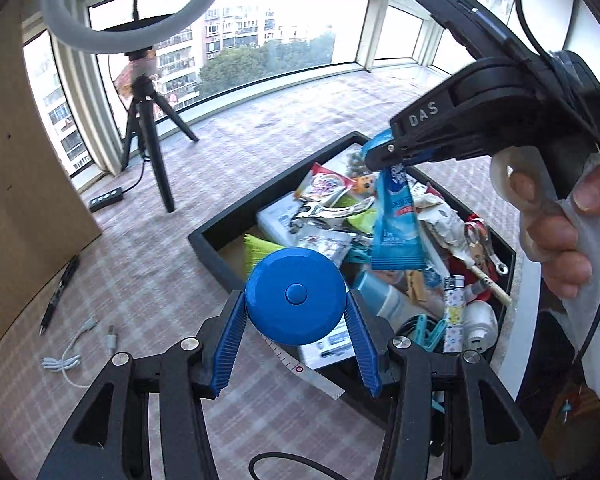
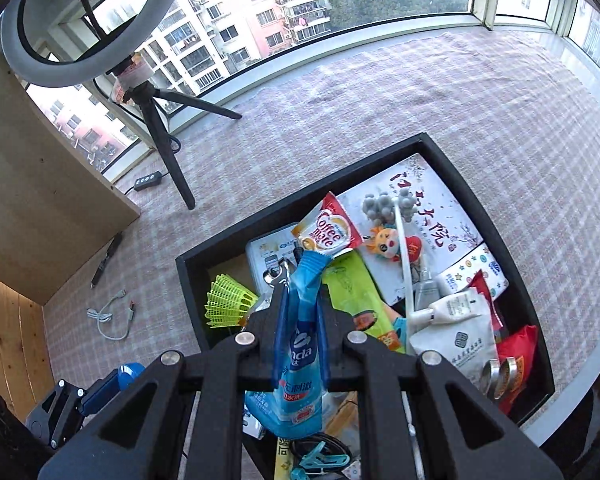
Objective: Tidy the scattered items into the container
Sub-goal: 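Carry the wipes pack and tape measure to the tray and release them, then grasp the white USB cable with the left gripper while the right grasps its other end, then carry the white cable to the tray and open both grippers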
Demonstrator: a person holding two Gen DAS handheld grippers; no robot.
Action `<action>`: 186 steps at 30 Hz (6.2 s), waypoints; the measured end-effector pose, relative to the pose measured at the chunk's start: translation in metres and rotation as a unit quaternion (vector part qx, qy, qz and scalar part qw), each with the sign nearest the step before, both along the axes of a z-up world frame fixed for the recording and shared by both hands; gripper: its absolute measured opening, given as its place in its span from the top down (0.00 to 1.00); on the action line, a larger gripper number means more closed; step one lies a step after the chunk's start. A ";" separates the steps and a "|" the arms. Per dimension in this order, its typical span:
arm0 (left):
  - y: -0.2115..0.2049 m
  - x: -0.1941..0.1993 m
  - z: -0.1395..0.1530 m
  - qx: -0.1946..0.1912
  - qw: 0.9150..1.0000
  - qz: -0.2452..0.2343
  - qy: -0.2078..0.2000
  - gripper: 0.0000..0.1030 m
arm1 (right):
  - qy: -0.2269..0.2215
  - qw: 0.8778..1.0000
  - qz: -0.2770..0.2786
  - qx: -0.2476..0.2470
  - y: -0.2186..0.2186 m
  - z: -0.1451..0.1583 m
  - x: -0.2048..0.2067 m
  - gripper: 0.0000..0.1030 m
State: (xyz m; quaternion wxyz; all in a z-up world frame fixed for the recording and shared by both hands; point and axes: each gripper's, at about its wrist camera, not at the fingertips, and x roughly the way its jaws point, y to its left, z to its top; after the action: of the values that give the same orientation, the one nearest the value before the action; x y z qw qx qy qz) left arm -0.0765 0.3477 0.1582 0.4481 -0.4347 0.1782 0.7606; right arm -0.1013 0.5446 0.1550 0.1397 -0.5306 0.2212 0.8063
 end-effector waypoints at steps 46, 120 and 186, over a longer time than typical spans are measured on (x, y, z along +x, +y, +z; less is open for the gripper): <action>-0.056 -0.046 -0.009 -0.036 0.995 0.098 0.008 0.45 | 0.029 0.994 0.104 0.032 -0.042 0.011 -0.032 0.54; -0.239 -0.177 -0.117 -0.123 0.992 0.028 -0.003 0.87 | 0.018 0.873 0.488 0.014 -0.324 -0.104 -0.095 0.96; 0.034 0.012 0.000 -0.052 0.995 -0.082 0.033 0.55 | 0.053 0.996 0.055 0.054 0.019 0.040 0.115 0.65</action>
State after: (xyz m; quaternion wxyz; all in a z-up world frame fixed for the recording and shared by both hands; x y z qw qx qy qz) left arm -0.0646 0.3822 0.1580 0.4796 -0.4164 0.2671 0.7248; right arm 0.0142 0.5636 0.1954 0.1120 -0.4901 0.1551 0.8504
